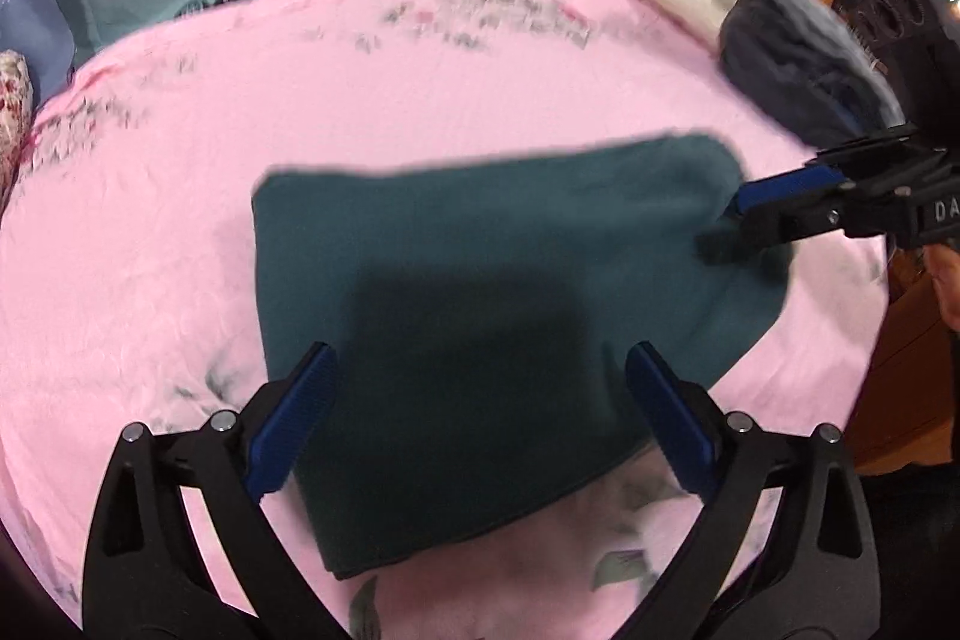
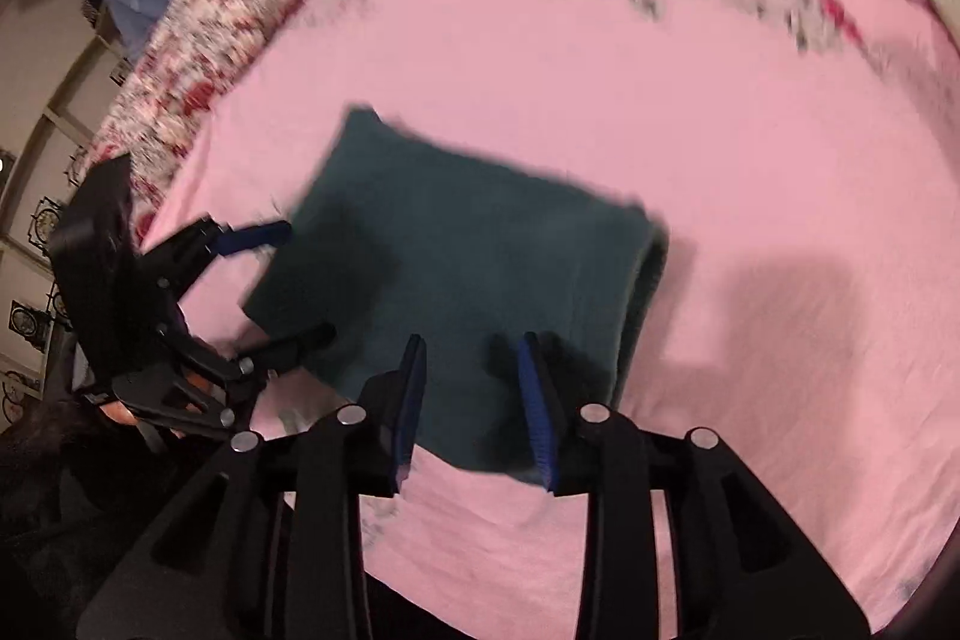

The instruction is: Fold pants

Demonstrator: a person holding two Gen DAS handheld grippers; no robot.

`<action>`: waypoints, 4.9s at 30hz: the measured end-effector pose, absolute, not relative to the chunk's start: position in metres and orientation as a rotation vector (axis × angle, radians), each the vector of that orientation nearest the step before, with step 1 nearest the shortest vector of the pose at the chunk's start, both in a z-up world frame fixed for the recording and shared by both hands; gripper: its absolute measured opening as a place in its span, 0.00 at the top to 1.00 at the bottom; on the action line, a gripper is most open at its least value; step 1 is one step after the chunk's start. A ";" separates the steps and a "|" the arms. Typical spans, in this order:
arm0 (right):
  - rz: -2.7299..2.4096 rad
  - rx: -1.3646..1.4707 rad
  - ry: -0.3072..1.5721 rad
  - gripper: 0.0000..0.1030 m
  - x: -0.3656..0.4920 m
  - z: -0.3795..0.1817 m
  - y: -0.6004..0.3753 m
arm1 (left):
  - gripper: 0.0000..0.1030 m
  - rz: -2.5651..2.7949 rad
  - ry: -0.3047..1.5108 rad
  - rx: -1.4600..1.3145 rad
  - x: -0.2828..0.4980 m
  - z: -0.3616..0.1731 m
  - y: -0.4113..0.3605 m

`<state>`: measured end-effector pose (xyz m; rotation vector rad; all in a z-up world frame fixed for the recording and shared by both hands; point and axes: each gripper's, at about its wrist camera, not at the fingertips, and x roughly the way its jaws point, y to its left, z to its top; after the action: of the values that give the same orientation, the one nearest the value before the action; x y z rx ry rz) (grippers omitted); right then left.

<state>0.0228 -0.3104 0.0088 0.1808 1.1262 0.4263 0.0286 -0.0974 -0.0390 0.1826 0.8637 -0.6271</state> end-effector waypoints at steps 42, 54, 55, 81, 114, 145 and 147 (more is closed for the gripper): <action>0.383 0.480 1.097 0.04 0.026 -0.053 -0.360 | 0.02 -0.586 1.054 -0.109 0.096 -0.073 -0.040; 0.477 0.482 1.112 0.04 0.022 -0.053 -0.346 | 0.16 -0.674 1.124 -0.248 0.103 -0.073 -0.043; 0.479 0.482 1.112 0.04 0.022 -0.053 -0.346 | 0.17 -0.672 1.127 -0.243 0.102 -0.073 -0.044; 0.467 0.381 1.063 0.73 0.025 -0.034 -0.331 | 0.78 -0.622 1.113 -0.223 0.096 -0.066 -0.046; 0.535 0.406 0.976 0.76 0.074 0.005 -0.321 | 0.80 -0.613 0.985 -0.222 0.122 -0.023 -0.046; 0.073 0.325 0.921 0.43 0.475 -0.047 -0.345 | 0.13 -0.183 0.931 -0.121 0.524 -0.046 -0.021; 0.076 0.306 0.894 0.42 0.456 -0.034 -0.346 | 0.13 -0.140 0.923 -0.118 0.510 -0.035 -0.008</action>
<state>0.4560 -0.3462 -0.0342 0.3062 0.8945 0.0763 0.5098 -0.0084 -0.0350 -0.1185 0.9226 -0.1403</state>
